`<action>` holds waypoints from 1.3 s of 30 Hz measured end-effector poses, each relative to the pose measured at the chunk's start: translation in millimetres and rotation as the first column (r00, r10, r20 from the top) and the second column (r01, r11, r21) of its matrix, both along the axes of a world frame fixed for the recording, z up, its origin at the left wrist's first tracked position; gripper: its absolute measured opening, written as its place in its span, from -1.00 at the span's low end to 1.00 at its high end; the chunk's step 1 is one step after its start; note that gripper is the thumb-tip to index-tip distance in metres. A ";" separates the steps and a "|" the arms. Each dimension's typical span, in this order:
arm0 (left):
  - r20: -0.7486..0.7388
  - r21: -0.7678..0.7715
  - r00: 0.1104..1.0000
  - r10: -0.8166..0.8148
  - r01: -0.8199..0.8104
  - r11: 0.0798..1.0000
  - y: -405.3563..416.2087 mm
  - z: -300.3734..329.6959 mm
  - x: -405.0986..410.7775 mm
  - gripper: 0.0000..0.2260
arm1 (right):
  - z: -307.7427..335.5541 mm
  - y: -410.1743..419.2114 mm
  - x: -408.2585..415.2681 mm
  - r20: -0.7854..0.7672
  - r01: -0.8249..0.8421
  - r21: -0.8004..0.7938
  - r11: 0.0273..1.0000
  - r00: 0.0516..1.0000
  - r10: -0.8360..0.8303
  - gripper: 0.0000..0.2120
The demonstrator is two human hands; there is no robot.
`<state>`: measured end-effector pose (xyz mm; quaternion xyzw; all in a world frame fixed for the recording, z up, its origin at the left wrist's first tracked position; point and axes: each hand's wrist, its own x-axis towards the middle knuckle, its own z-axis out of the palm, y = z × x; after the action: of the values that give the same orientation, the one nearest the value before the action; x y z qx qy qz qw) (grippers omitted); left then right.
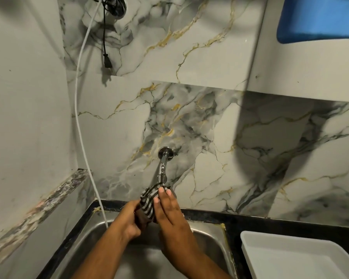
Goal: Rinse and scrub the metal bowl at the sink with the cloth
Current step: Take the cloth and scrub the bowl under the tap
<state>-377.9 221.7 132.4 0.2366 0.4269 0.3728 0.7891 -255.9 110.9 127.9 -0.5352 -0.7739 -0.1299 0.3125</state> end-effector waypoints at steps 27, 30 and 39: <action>-0.073 0.099 0.988 -0.134 0.141 0.985 2.0 20.4 17.8 -0.68 | 24.0 -8.4 -0.2 0.261 0.221 0.236 0.946 0.924 -0.281 -0.43; -0.148 0.067 0.983 -0.107 0.118 0.991 0.5 22.5 20.5 -0.71 | 23.5 -4.8 -1.6 0.147 0.287 0.266 0.920 0.931 -0.333 -0.46; -0.084 0.144 0.990 -0.112 0.123 0.982 0.5 9.8 15.9 -0.68 | 14.1 -5.6 -1.3 0.323 0.119 0.076 0.990 0.936 -0.137 -0.27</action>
<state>-362.0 222.2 142.2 0.3334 0.4127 0.3473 0.7732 -257.2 105.3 142.0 -0.5466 -0.7747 -0.2583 0.1853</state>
